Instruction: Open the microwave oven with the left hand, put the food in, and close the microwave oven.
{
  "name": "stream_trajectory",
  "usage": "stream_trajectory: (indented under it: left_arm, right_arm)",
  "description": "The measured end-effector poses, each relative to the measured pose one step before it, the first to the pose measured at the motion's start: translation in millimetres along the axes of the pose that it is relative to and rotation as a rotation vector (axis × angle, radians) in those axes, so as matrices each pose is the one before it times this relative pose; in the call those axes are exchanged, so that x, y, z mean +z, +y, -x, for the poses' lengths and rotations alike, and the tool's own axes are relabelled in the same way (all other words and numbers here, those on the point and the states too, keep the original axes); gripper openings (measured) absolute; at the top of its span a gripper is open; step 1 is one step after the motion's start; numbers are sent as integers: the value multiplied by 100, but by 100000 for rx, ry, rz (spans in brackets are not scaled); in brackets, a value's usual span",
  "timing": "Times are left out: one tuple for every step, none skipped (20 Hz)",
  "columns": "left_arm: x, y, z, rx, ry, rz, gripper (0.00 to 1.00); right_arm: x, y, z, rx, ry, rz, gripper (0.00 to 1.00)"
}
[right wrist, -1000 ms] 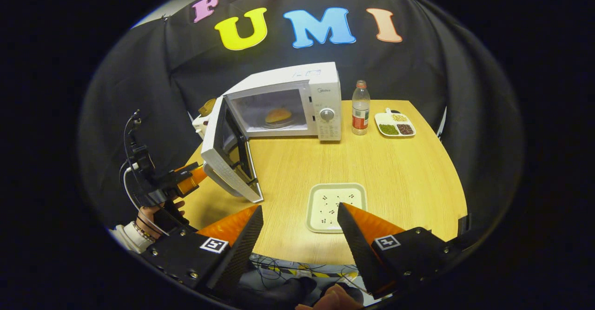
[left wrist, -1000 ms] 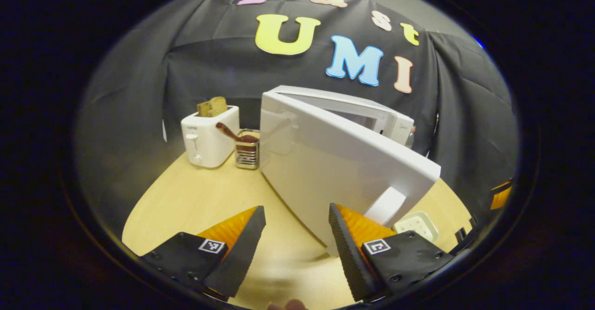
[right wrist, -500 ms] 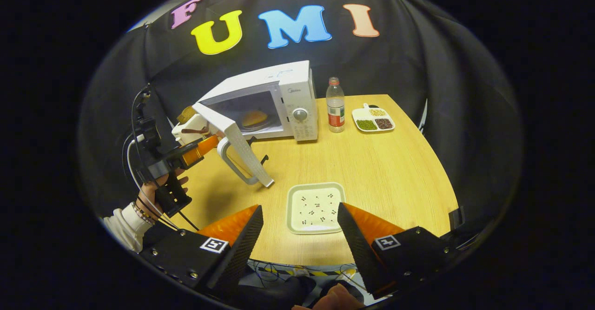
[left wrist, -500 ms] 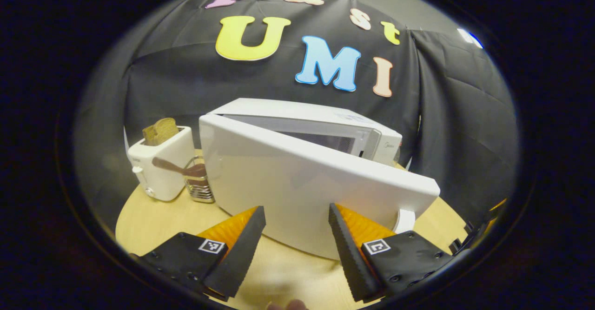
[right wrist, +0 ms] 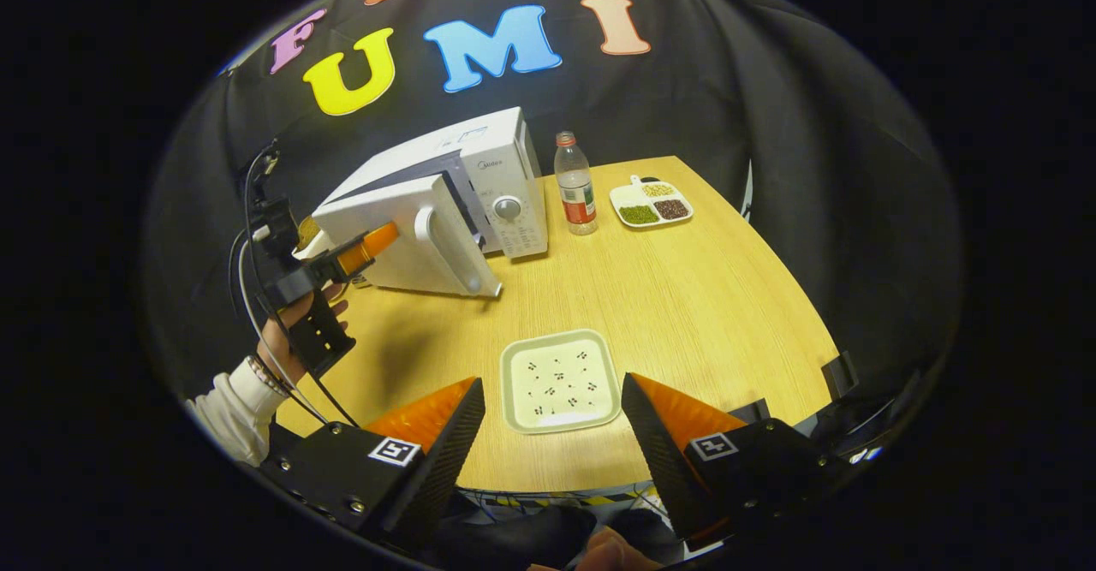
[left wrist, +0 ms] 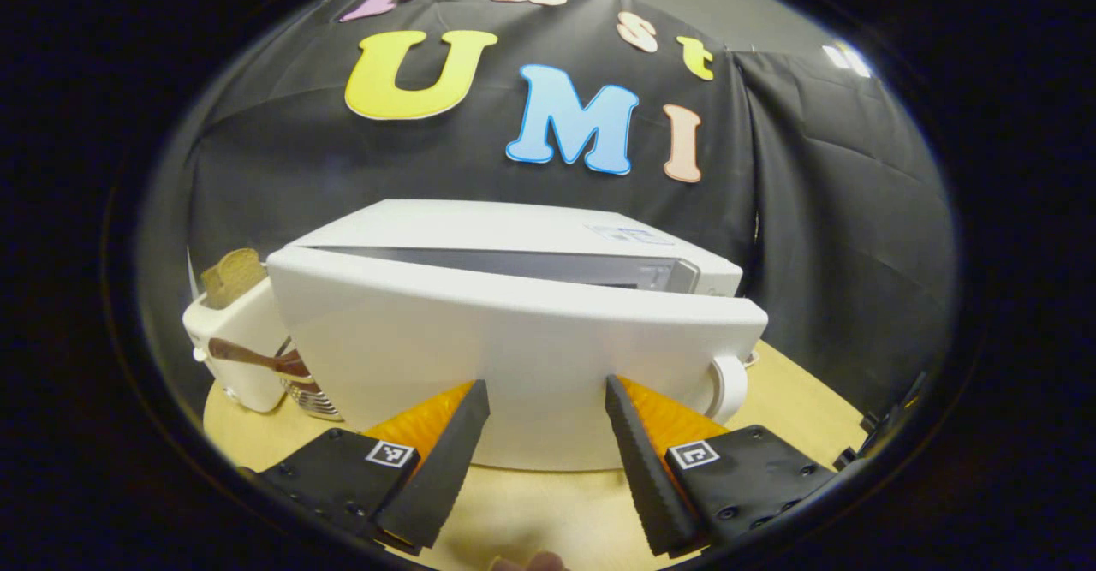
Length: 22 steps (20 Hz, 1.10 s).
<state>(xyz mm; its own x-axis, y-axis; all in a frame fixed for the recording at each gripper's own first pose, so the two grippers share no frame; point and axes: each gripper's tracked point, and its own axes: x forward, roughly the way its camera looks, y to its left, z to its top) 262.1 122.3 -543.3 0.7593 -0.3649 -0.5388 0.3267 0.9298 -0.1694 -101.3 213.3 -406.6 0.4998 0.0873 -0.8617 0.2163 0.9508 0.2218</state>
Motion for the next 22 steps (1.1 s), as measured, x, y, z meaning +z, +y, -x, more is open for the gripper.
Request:
stream_trajectory:
  left_arm:
    - [362, 20, -884, -229, -742, 975, 92]
    - [373, 125, -763, 302, -159, 533, 92]
    - [666, 201, -820, 53, -674, 773, 87]
    - [505, 416, -602, 1880, 763, 2062, 91]
    - [-49, -741, 9, -2937, 329, 5347, 91]
    - [400, -753, 214, -2932, -1838, 2216, 88]
    - [-136, -25, -453, -1270, -350, -2284, 88]
    - [64, 139, -412, 820, 1748, -4935, 87]
    - [-691, -378, -120, 200, 2528, -2901, 87]
    - [113, -709, 209, -353, 1122, -3081, 87]
    - [922, -221, 283, 912, -1550, -4057, 88]
    - [454, -624, 688, -824, -229, -2020, 88]
    - [-82, -1140, 1130, -1150, 328, 448, 87]
    - [-645, -1143, 1786, -1355, 1472, 1979, 93]
    - [-1037, -857, 2105, -122, 1134, 2221, 87]
    - [-972, -653, 2279, -4, 557, 2173, 88]
    - [-856, -389, 2431, 1228, -266, 1924, 93]
    - [-917, -129, 2280, 2217, 598, 847, 97]
    - [-839, 282, 2319, 3356, 749, 209, 92]
    - [-589, 475, 2047, 4078, 293, 5, 92]
    - [-343, 640, 2029, 4592, -402, 781, 93]
    - [-420, 610, 2213, 4376, 285, 1426, 95]
  right_arm:
    - [-428, -161, -87, -512, 710, -547, 99]
    - [-159, -81, 51, -618, 494, -375, 99]
    - [-401, 4, 180, -193, 644, -147, 99]
    - [40, 120, 47, 45, 378, 111, 98]
    - [129, -141, -93, -253, -193, 425, 94]
    - [298, -14, -36, -314, -569, 416, 94]
    - [-26, 155, 133, 550, -20, 111, 98]
    - [204, 278, 145, 1097, 241, 304, 99]
    - [445, 180, 219, 475, -222, 1096, 99]
    - [661, 260, 46, 450, -1030, 1485, 99]
    - [524, 318, -273, 469, -386, 1173, 98]
    - [442, 261, -169, 880, 23, 425, 98]
    - [441, 292, -120, 1173, -522, -317, 98]
    - [526, 278, -222, 1384, -629, -633, 98]
    - [380, 219, -342, 1333, -504, -348, 98]
    - [493, 102, -289, 1082, -339, 85, 98]
    - [504, 235, -283, 1773, -600, 929, 98]
    - [319, 51, -240, 1113, -178, 1422, 98]
    - [285, 7, -315, 1348, -16, 1461, 98]
    - [276, 114, -342, 1751, 515, 696, 98]
    - [242, 100, -318, 1876, 542, 275, 98]
    - [321, -12, -485, 1589, 1072, 708, 98]
